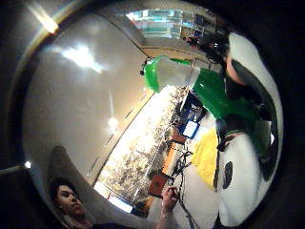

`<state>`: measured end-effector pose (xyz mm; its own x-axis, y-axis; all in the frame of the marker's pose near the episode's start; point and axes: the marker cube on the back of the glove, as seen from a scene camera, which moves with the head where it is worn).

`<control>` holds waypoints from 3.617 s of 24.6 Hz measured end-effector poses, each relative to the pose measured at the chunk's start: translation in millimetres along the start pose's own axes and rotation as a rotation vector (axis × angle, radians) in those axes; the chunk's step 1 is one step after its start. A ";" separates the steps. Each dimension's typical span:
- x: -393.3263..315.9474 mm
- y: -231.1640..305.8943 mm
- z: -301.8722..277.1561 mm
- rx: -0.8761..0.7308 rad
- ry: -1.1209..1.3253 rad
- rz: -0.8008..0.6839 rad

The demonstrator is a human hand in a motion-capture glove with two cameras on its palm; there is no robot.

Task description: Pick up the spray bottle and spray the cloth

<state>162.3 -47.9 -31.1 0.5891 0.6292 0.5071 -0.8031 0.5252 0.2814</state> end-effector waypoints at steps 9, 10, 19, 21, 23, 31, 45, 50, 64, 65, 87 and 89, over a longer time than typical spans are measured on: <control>0.4 -0.7 1.7 0.023 -0.020 -0.005; 0.4 -0.4 1.4 0.026 -0.025 -0.006; -0.5 2.5 -1.4 -0.012 -0.019 -0.011; -1.7 2.2 0.0 -0.045 -0.004 -0.009; -4.4 1.6 0.6 -0.077 0.014 -0.009; -3.0 1.8 6.5 -0.153 0.050 0.011; 7.0 -43.1 58.8 -0.162 0.103 0.076; 9.0 -62.0 70.7 -0.155 0.117 0.094; 6.6 -99.4 101.1 -0.133 0.172 0.092; 6.5 -99.9 101.6 -0.125 0.169 0.094; 1.5 -95.7 85.1 -0.135 0.131 -0.001; -3.2 -94.7 77.2 -0.167 0.124 -0.010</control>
<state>229.6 -143.9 3.5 0.6118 0.6835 0.3982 -0.7772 0.6130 0.1420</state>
